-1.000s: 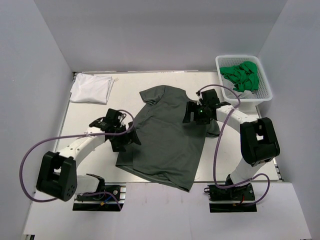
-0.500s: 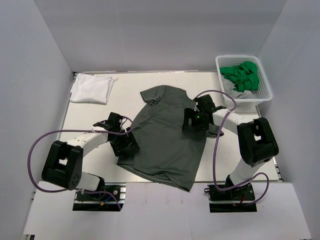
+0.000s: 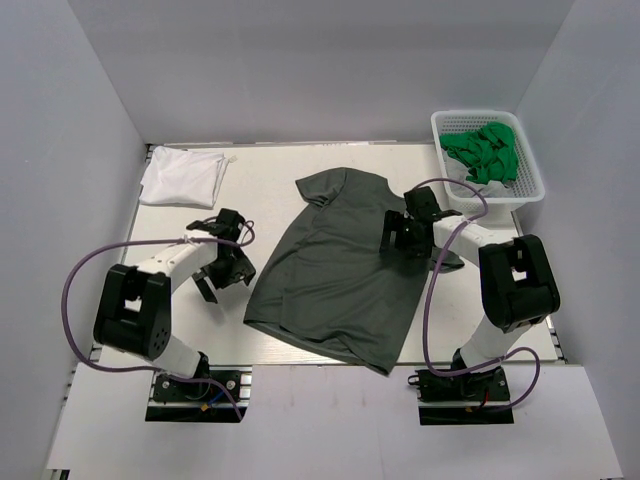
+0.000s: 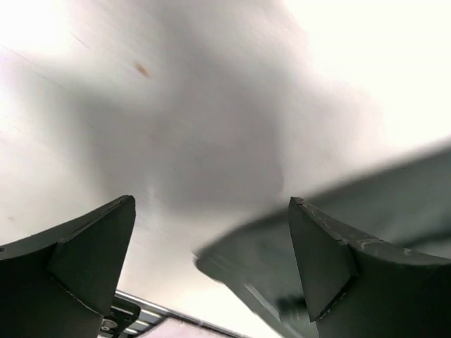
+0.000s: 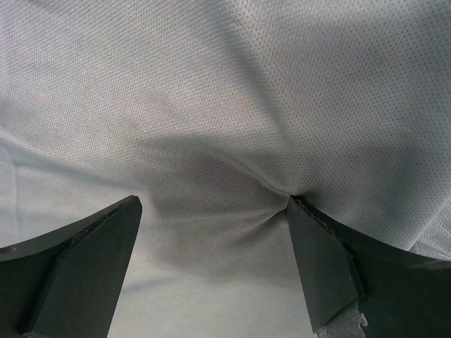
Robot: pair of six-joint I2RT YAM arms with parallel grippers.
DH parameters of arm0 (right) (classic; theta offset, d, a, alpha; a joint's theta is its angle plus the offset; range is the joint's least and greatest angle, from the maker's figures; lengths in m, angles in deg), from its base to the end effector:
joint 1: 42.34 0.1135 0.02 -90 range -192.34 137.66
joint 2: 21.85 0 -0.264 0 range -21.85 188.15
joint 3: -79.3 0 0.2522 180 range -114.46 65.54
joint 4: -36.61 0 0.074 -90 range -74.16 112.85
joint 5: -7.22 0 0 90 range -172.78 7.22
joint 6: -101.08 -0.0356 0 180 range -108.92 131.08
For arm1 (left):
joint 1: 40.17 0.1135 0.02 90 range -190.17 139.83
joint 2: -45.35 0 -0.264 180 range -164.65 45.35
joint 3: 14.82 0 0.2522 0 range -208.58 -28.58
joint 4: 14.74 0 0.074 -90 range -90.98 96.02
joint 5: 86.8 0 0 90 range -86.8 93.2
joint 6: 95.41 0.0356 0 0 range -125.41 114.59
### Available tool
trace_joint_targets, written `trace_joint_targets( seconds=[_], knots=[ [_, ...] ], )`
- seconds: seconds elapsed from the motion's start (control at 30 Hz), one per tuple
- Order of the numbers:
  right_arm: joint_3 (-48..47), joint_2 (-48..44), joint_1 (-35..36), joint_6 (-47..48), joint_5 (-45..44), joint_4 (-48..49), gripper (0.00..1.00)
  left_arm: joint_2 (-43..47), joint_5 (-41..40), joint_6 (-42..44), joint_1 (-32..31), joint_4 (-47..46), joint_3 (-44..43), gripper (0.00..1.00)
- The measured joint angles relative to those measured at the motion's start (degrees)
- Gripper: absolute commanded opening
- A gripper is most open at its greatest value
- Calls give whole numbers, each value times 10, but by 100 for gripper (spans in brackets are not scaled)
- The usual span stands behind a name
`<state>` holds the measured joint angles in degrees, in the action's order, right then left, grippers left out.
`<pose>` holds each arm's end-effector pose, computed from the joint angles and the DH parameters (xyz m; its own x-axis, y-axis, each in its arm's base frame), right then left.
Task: Fold and stack the t-shirts
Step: Flatten out the tshirt
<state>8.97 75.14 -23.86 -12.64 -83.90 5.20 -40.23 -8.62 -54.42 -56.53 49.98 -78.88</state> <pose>0.3184 0.1057 0.1694 -0.8605 0.1365 -0.4909 0.0426 0.9794 0.1976 0.2337 -0.0610 0.1756 -0.8264 -0.5274 -0.1973 -0.5503 0.8307 0.0846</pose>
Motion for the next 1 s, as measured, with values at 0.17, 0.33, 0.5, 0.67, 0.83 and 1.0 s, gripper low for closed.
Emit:
trace_joint_targets(
  seconds=[0.17,0.33,0.5,0.67,0.83,1.0],
  knots=[
    [0,-1,-9,15,3,-1,90,-15,-8,30,5,4,-40,98],
    [0,-2,-8,28,6,-2,90,66,81,107,-18,-37,-29,99],
    [0,-2,-9,32,7,-3,90,89,119,130,-73,-30,-26,99],
    [0,-2,-9,34,8,-3,90,19,169,120,-113,-52,-26,99],
    [1,-2,-9,34,8,-2,90,14,212,97,-137,-121,-26,99],
    [1,-2,-9,34,8,-2,90,5,248,86,-158,-176,-7,99]
  ],
)
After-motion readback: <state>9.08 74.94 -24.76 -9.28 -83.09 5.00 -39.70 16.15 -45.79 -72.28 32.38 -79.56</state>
